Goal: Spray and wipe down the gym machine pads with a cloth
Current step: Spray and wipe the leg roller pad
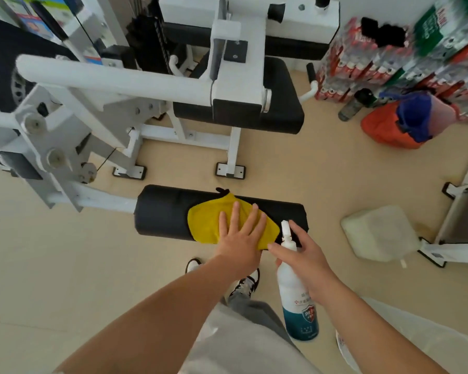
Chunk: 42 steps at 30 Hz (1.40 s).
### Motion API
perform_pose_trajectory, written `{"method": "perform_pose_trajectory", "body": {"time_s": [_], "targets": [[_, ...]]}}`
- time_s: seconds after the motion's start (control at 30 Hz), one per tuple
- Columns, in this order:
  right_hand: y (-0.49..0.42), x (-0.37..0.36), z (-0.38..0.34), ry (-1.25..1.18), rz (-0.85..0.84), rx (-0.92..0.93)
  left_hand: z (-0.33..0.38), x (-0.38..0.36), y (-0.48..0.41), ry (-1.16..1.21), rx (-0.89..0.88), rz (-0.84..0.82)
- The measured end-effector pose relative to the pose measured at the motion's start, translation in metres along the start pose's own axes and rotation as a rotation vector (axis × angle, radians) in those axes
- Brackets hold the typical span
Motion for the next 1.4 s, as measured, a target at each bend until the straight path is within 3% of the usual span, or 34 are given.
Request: {"method": "perform_pose_trajectory", "body": {"time_s": [0.1,0.17,0.37,0.43,0.53,0.6,0.7,0.8,0.87,1.0,1.13,1.23,1.4], "targets": [[-0.014,0.005,-0.001,0.055,-0.041,-0.001,-0.005,0.002,0.002,-0.073,-0.168,0.011],[-0.022,0.002,-0.002,0.109,-0.076,-0.006,-0.033,0.007,0.011,-0.095,-0.154,0.051],[-0.035,-0.001,0.0,0.177,-0.096,-0.055,-0.183,0.029,0.056,0.1,0.364,0.185],[-0.037,0.0,0.003,0.168,-0.09,-0.069,-0.19,0.031,0.056,0.21,0.502,0.202],[-0.04,0.004,0.006,0.145,-0.101,-0.094,-0.14,0.031,0.029,0.36,0.603,0.208],[-0.04,0.006,0.007,0.136,-0.125,-0.105,-0.08,0.021,0.01,0.311,0.454,0.129],[-0.044,0.012,0.01,0.135,-0.144,-0.094,-0.009,0.005,0.002,0.13,0.025,0.003],[-0.048,0.019,0.012,0.128,-0.183,-0.104,-0.035,0.007,0.013,0.017,-0.151,0.003],[-0.048,0.022,0.011,0.126,-0.215,-0.1,-0.089,0.016,0.024,0.0,-0.03,0.079],[-0.047,0.023,0.01,0.104,-0.236,-0.081,-0.178,0.036,0.051,0.183,0.454,0.203],[-0.047,0.034,0.01,0.12,-0.156,-0.021,-0.131,0.033,0.023,0.284,0.617,0.191],[-0.043,0.05,0.01,0.108,-0.076,0.009,-0.044,0.02,-0.008,0.261,0.46,0.11],[-0.035,0.078,0.019,0.034,-0.023,-0.01,0.099,-0.011,-0.023,0.011,-0.163,-0.087]]}}
Point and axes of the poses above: each hand's wrist, its own y-axis away from the middle knuckle, its own x-axis out of the back of the hand, z = x × y, the point moved 7 cm from there along -y, towards the middle knuckle, and after that the axes turned 6 degrees about y, right-handed, at the moved point
